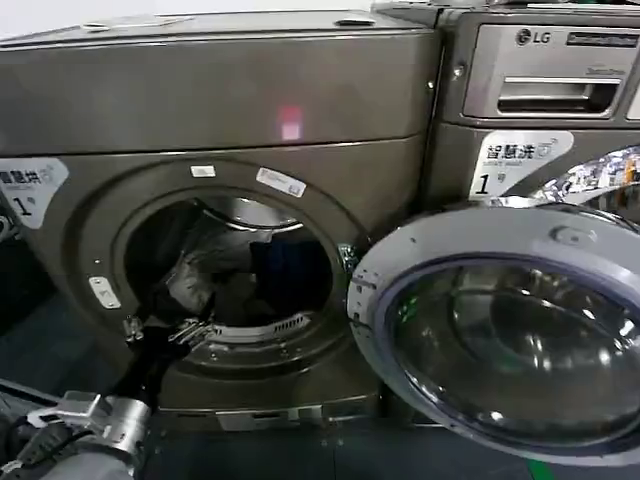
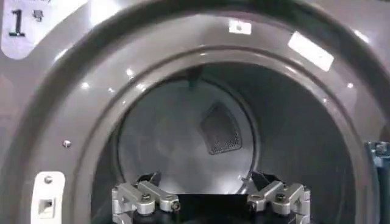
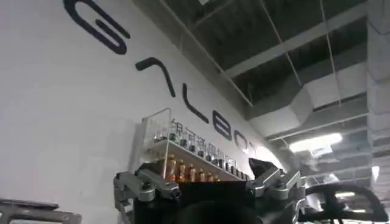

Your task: Grasp the clothes from the dryer.

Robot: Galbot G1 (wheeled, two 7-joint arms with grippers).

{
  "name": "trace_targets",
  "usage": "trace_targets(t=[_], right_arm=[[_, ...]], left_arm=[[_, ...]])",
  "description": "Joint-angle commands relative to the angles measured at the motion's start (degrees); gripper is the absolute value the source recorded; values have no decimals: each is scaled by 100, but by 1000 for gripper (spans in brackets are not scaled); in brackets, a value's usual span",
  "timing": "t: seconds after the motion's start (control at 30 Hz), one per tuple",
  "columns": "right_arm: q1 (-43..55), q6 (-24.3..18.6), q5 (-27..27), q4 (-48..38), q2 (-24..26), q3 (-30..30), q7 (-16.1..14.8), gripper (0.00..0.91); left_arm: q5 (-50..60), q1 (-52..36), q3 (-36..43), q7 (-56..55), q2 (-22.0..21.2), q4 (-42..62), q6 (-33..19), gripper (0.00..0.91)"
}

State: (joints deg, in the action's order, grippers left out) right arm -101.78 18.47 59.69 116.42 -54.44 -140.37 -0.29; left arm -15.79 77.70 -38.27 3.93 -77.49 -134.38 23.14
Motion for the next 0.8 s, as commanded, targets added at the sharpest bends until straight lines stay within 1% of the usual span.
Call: trace_targets(t=[0.03,0.27,0.8], right_arm=[[5,-4,2,-5,-2,1,4,907],[38,-18,-5,-25,2,21,1,907],[51,-32,-2,12,-8,59,-11,907]], left_arm=[[47,-33,7,41,-2,121,-36,907],[91,-82,83,26,-43,418,-38,907],[89,-109,114,21,-9,428,-33,907]])
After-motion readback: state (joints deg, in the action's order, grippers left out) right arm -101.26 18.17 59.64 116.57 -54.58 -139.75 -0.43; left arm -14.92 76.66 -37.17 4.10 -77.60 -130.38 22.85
